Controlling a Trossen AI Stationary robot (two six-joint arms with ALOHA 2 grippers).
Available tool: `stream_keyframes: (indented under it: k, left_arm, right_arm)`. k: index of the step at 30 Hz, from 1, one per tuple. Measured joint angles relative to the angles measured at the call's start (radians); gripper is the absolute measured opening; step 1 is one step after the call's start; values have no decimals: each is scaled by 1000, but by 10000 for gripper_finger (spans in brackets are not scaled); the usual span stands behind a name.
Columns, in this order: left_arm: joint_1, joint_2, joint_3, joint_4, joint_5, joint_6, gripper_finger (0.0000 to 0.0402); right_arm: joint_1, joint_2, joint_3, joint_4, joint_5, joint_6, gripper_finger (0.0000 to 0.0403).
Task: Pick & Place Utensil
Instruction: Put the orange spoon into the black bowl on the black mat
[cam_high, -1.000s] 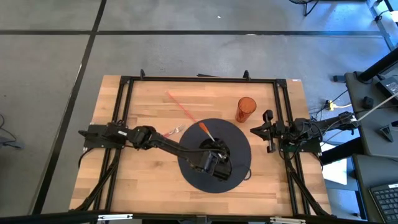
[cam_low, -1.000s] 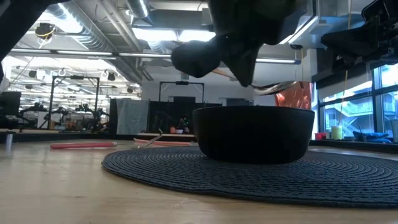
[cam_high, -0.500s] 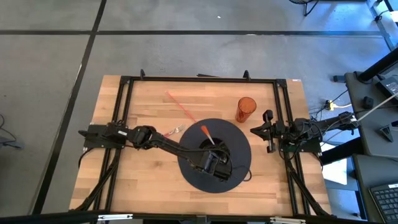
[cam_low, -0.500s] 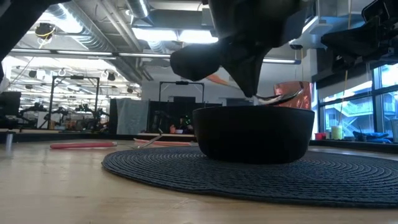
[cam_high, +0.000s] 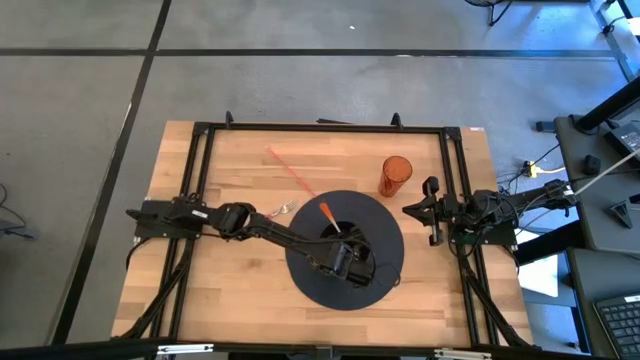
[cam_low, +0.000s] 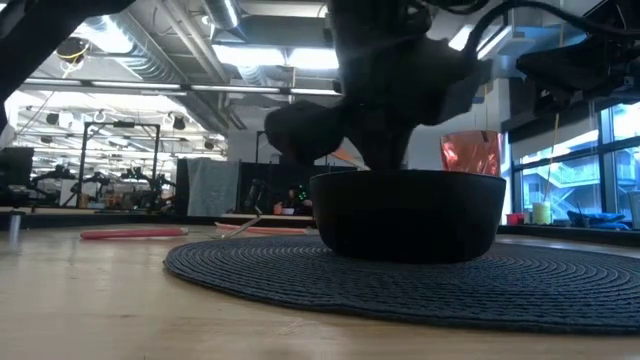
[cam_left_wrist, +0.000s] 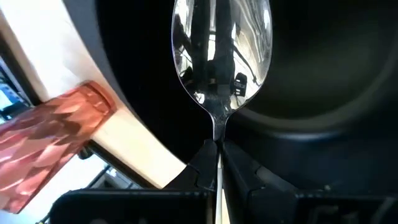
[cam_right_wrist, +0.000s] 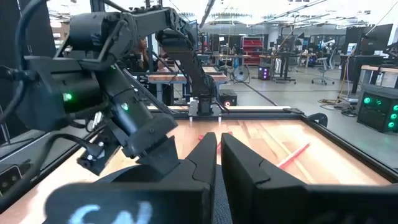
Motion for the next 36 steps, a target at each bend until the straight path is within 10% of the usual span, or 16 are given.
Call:
stream_keyframes:
  k: [36]
  left_arm:
    - [1,13,1,-18,105,-52,47]
  right_arm:
    - [0,0,0,-17,0,19,26]
